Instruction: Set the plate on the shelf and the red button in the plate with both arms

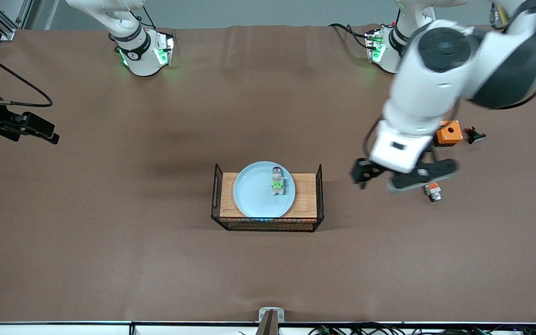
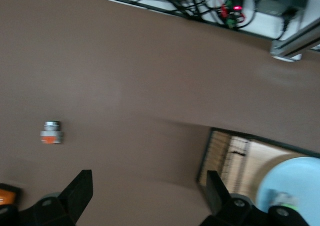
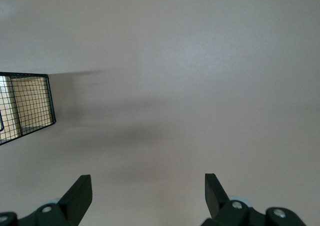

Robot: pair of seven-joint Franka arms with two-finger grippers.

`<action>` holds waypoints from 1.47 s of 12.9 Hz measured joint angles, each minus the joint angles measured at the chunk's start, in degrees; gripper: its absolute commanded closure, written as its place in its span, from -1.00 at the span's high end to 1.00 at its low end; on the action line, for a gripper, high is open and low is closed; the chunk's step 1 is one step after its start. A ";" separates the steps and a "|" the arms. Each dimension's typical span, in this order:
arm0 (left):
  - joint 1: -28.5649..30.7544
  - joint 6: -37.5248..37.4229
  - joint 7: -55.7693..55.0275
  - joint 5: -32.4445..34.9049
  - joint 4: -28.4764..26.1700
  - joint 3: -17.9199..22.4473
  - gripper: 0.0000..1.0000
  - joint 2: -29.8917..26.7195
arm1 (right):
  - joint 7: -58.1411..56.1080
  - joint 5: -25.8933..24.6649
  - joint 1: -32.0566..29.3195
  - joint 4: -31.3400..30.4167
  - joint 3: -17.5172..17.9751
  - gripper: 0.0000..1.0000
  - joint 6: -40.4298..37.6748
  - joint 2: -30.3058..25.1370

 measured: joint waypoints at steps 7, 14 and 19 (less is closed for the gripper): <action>10.74 -12.93 20.68 -8.89 -0.57 1.73 1.00 -6.44 | -0.07 -1.02 0.02 -8.19 0.57 0.98 4.80 -5.36; 2.29 -17.11 32.60 -13.55 -8.36 20.23 1.00 -17.62 | -0.07 -1.13 0.02 -10.51 0.65 0.98 5.06 -7.54; -2.54 -16.11 35.25 -16.04 -15.80 26.36 1.00 -24.00 | -0.08 -1.14 0.02 -9.12 0.66 0.98 5.11 -7.57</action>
